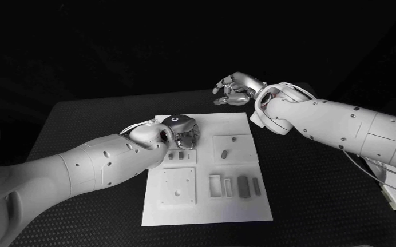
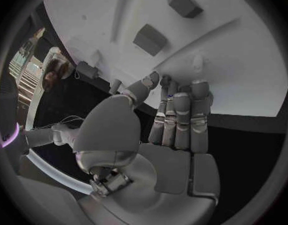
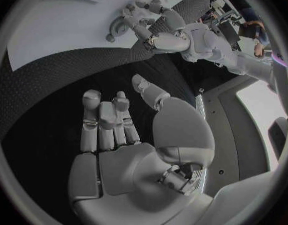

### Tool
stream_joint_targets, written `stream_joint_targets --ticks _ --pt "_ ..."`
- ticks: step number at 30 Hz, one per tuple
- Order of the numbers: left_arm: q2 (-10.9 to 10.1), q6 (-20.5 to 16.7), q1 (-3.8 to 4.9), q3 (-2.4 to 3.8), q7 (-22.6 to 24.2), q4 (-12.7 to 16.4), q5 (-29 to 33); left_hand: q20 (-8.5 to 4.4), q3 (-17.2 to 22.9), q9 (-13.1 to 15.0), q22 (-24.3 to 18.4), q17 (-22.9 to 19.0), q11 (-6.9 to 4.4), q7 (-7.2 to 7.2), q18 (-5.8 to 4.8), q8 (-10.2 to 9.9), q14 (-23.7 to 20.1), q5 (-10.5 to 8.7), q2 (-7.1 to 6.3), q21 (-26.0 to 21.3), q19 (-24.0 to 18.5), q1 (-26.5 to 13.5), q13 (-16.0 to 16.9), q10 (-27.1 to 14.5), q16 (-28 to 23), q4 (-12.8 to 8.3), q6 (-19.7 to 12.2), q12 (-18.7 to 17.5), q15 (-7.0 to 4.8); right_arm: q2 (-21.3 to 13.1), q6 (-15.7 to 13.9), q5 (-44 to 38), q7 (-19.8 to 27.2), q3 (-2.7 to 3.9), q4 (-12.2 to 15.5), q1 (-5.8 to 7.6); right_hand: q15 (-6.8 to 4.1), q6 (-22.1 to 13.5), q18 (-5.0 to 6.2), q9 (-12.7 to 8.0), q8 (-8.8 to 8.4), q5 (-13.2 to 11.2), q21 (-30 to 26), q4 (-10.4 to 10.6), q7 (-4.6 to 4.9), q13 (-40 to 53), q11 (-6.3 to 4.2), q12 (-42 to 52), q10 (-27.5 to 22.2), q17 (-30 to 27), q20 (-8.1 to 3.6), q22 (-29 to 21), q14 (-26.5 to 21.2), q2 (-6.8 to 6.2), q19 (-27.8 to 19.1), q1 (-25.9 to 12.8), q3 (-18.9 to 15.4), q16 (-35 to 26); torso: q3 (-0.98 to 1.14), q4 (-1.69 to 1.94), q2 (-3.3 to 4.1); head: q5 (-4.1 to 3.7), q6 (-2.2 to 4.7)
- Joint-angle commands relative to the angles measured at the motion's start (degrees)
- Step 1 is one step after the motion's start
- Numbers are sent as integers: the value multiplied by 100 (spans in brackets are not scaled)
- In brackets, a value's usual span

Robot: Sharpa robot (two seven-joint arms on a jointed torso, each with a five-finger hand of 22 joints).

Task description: Assemble the parts on the task board

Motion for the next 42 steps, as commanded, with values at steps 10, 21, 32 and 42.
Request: stream_joint_targets --ticks 10,21,32,42 --pt "27 485 -51 -25 -133 -56 -117 -22 222 -38 129 -67 -33 33 715 112 119 12 144 101 80 110 3 192 63 -29 135 -6 -34 -1 60 -7 53 3 8 -2 -6 8 250 -9 -18 14 -29 -17 39 -8 9 25 -32 -7 -4 47 -50 50 31 -4 -20 10 -2 0 -8 -12 -14" --pt "34 774 -51 -29 -172 -63 -296 -33 339 -54 122 -115 -49 31 710 170 165 8 166 122 91 166 2 264 67 -49 207 -13 -49 3 58 -6 52 3 7 -2 -6 9 250 -9 -17 14 -28 -17 38 -9 9 26 -31 -7 -4 47 -49 51 31 -6 -21 11 -6 7 -4 -21 -32" --pt "9 462 -51 -31 -28 -43 -299 -99 416 -39 111 -198 -151 -63 702 335 318 32 258 169 193 175 39 561 79 -60 430 48 -148 9 55 -4 57 3 10 -2 -6 9 250 -9 -16 13 -28 -15 38 -10 9 28 -31 -8 -4 48 -49 50 32 -9 -22 12 -8 12 -5 -9 -39" --pt "-52 -124 -55 -29 112 17 -117 -162 451 -4 94 -243 -233 -131 688 448 467 85 347 181 302 154 74 759 100 -61 571 80 -231 15 52 -3 61 3 8 -2 -6 9 250 -10 -16 13 -28 -12 38 -10 9 29 -30 -8 -3 48 -49 51 32 -13 -24 12 -4 2 -6 15 -24"
